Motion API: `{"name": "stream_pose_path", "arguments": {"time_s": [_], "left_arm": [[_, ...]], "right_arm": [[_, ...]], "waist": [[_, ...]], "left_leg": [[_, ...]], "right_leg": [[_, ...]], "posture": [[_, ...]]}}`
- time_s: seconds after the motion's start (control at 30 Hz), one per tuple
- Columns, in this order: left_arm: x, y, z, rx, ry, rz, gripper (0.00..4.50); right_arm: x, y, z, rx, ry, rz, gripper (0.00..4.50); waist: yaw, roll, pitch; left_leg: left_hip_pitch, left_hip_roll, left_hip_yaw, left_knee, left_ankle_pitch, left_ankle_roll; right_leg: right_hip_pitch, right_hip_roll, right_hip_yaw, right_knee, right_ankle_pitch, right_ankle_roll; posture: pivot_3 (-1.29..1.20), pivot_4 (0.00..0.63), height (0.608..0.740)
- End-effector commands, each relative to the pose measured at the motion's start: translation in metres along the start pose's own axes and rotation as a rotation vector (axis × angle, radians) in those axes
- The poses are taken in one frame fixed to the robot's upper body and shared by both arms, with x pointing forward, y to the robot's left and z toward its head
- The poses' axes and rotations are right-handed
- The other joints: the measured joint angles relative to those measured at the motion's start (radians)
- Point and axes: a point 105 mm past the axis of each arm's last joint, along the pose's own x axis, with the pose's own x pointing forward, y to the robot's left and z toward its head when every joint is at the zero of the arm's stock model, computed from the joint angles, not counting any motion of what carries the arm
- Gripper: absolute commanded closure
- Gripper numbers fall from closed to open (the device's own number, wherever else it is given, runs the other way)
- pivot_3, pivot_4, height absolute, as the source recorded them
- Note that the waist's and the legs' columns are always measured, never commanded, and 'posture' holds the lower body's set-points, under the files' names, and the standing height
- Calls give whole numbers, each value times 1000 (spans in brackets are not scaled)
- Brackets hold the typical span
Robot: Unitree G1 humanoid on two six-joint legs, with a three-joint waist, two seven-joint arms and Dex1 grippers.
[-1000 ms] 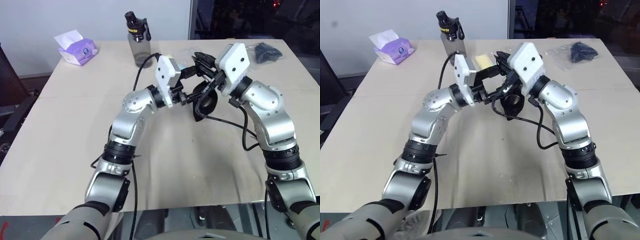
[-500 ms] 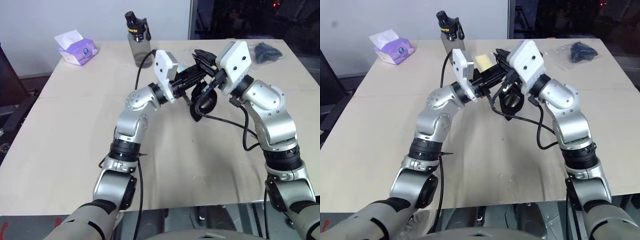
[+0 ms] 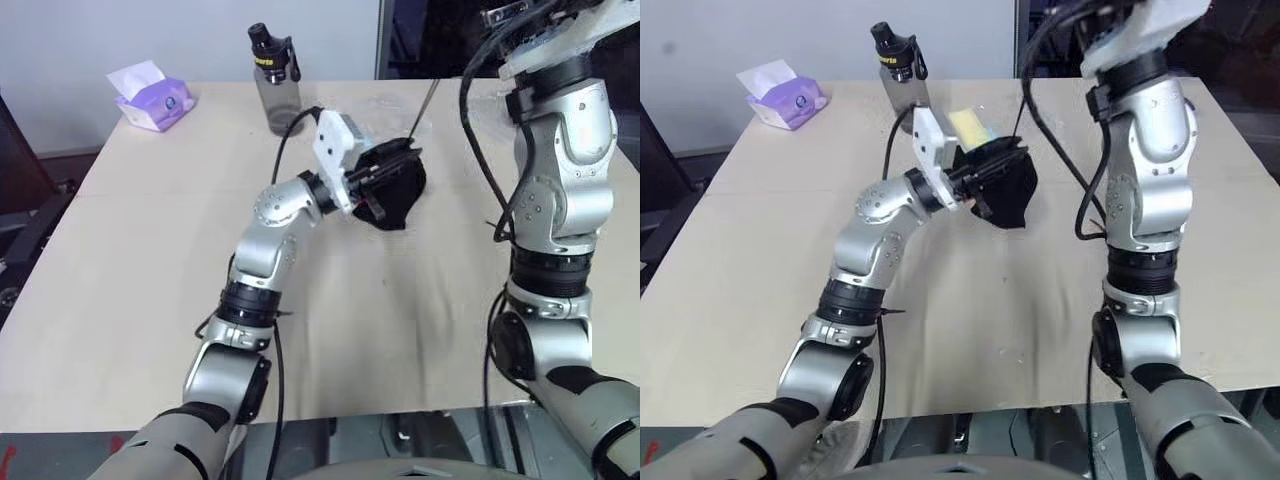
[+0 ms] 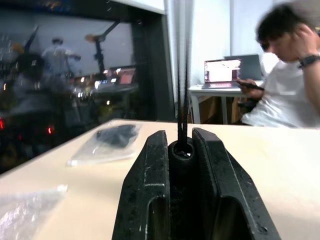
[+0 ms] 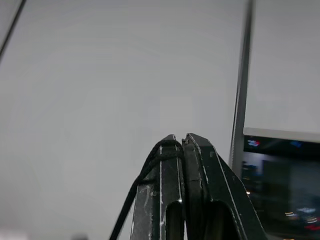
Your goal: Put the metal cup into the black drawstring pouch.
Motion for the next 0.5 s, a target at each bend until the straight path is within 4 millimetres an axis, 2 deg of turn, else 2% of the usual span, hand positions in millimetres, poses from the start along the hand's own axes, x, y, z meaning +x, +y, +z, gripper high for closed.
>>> {"name": "stream_pose_path", "arguments": {"time_s": [0.03,0.1,0.13,0.17,0.3,0.37,0.47,0.5], "left_arm": [[-12,0,-30,-73,84,46,4320],[-14,-7,-28,-102,69,-4,4320],[-14,-9,-26,-124,53,-20,3291],[-14,-10,-23,-136,41,-25,3016],[-16,6,-20,-98,47,87,1108],[-23,16,-6,-107,-2,118,77],[-39,32,19,-96,-48,156,0],[-45,36,26,-96,-59,159,0]], "right_arm": [[4,-5,44,-7,-180,-15,4500],[2,2,36,13,-137,26,4500],[0,9,29,23,-102,69,4500],[-3,16,23,25,-69,114,4500],[-20,38,2,51,54,258,4500],[-38,52,-15,125,186,367,4500],[-64,60,-29,153,320,467,3630],[-71,59,-32,155,354,479,3093]], "waist": [[0,0,0],[0,0,0],[0,0,0],[0,1,0],[0,1,0],[0,1,0],[0,1,0],[-1,1,0]], "left_leg": [[0,0,0,0,0,0],[0,0,0,0,0,0],[0,0,0,0,0,0],[0,0,0,0,0,0],[0,0,-1,0,0,0],[0,0,-1,1,0,0],[0,0,-1,1,0,0],[0,0,-1,1,0,0]], "right_leg": [[0,0,0,0,0,0],[0,0,0,0,0,0],[0,0,0,0,0,0],[0,0,0,0,0,0],[0,0,-1,0,0,0],[0,0,-1,0,0,0],[0,0,-1,0,0,0],[0,0,0,0,0,0]], "posture": [[0,150,740],[0,150,740],[0,150,740],[0,150,740],[0,150,740],[0,150,740],[0,150,740],[0,150,740]]}}
